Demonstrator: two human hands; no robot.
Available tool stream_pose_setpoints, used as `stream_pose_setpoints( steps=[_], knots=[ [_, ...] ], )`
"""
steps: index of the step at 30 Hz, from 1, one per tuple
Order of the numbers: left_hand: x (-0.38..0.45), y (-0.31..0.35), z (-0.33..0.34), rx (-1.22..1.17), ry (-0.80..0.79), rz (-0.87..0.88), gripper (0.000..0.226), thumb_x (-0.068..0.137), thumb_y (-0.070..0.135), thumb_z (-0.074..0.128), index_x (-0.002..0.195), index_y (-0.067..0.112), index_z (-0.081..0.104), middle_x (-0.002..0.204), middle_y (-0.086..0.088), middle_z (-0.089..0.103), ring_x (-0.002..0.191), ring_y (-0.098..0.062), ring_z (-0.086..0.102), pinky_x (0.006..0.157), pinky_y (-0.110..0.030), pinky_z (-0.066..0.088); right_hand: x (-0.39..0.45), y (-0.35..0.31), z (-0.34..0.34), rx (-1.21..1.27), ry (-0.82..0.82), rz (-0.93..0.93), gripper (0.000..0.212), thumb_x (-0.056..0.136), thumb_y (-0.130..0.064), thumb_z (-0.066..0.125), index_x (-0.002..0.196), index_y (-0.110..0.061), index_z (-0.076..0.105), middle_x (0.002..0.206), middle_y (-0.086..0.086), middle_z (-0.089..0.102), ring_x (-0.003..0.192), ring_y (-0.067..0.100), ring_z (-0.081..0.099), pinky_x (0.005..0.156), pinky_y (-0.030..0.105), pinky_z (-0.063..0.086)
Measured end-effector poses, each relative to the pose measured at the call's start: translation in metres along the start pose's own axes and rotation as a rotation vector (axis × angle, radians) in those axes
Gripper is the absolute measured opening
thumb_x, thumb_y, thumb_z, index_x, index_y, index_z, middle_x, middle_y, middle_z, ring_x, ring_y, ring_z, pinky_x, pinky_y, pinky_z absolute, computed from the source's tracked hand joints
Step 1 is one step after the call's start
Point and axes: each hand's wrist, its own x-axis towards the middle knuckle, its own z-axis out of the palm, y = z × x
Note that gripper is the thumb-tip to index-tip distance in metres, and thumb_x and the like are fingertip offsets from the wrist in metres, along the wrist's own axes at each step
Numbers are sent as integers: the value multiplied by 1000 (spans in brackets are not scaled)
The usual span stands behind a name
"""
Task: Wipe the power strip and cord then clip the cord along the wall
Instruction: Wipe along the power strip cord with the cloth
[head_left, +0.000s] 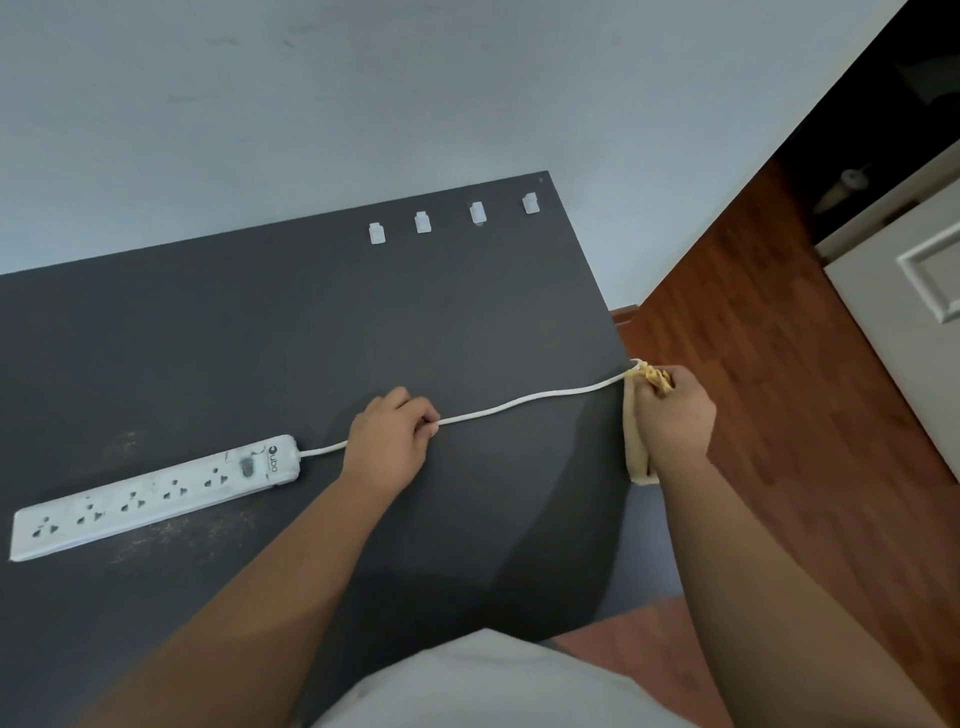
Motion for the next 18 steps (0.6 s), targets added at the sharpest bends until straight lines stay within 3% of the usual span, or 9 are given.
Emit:
stream_pose_setpoints(
  steps=[5, 7, 9, 12, 16, 18],
  knots=[
    [-1, -1, -1, -8, 12, 2, 4, 82, 23, 69, 86, 25, 69, 82, 4, 57, 79, -23, 58, 70, -38, 47, -9, -4, 16, -194, -229, -292, 22, 88, -33, 56, 105, -23, 66, 99, 0, 67, 89, 23, 62, 76, 37, 52],
    [0, -2, -1, -9, 6, 1, 5, 82, 24, 68, 86, 26, 69, 82, 4, 56, 79, -22, 58, 70, -37, 46, -6, -6, 14, -104, -117, -276, 21, 88, -32, 57, 104, -22, 67, 98, 2, 68, 89, 24, 62, 75, 32, 49],
    [0, -2, -1, -15, 4, -2, 5, 82, 24, 69, 86, 27, 70, 81, 5, 56, 79, -22, 58, 71, -36, 46, 5, -9, 10, 50, 43, -125, 21, 90, -31, 57, 107, -21, 65, 100, 3, 69, 90, 22, 62, 75, 29, 45],
    [1, -3, -2, -22, -8, -13, 6, 81, 25, 69, 86, 29, 69, 81, 6, 56, 80, -21, 59, 71, -37, 46, 13, -11, 16, 24, 39, -69, 25, 92, -34, 54, 111, -20, 61, 107, 4, 66, 95, 25, 61, 77, 31, 45],
    [1, -3, -3, -57, -28, -52, 6, 82, 27, 69, 86, 32, 69, 84, 9, 56, 84, -17, 59, 78, -38, 45, -8, -15, 38, -194, -241, -425, 26, 91, -39, 54, 109, -23, 64, 108, 2, 63, 95, 26, 61, 78, 32, 46],
    [2, -2, -5, -67, -45, -66, 6, 82, 30, 68, 86, 34, 68, 85, 11, 56, 86, -14, 58, 81, -37, 42, -9, -15, 36, -206, -259, -529, 26, 90, -38, 57, 109, -23, 66, 107, 2, 65, 95, 25, 62, 78, 30, 46]
  ],
)
